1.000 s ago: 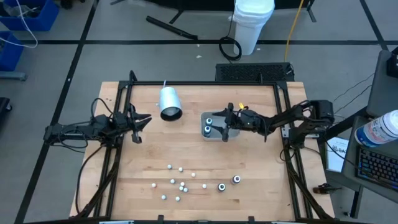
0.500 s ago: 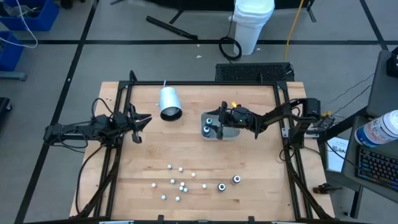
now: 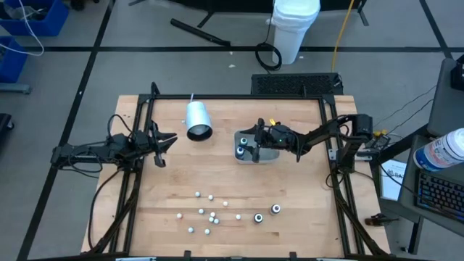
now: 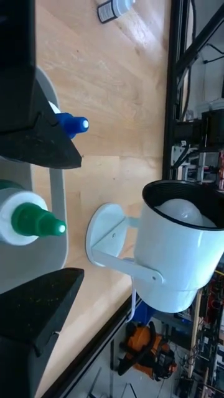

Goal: Pick & Place food coloring
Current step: Adjust the green food coloring bottle in the gray bin

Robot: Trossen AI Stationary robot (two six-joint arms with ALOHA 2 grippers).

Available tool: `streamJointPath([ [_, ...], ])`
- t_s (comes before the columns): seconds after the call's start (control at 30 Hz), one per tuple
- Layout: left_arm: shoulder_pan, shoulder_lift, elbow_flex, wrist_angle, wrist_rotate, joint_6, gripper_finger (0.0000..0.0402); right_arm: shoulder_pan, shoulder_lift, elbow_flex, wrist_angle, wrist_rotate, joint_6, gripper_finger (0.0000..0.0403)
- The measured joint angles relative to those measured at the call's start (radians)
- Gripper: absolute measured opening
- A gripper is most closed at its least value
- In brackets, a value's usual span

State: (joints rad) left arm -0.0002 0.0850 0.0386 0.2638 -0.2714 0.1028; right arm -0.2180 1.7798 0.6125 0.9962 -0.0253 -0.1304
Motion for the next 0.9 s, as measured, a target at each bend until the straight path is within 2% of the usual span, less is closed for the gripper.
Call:
streamJointPath([
  [0.2,0.0,0.0,0.0,0.001,0.0,0.0,0.0072,-0.007,0.003,-0.004,-0.023,0.028,0.001,0.0246],
  [0.7,0.0,0.0,0.0,0.002,0.0,0.004,0.0072,-0.016,0.002,-0.004,-0.014,0.022,0.01,0.0231],
  [0.9,0.0,0.0,0.0,0.002,0.0,0.004,0.0072,-0.016,0.002,-0.004,-0.013,0.021,0.012,0.0211],
])
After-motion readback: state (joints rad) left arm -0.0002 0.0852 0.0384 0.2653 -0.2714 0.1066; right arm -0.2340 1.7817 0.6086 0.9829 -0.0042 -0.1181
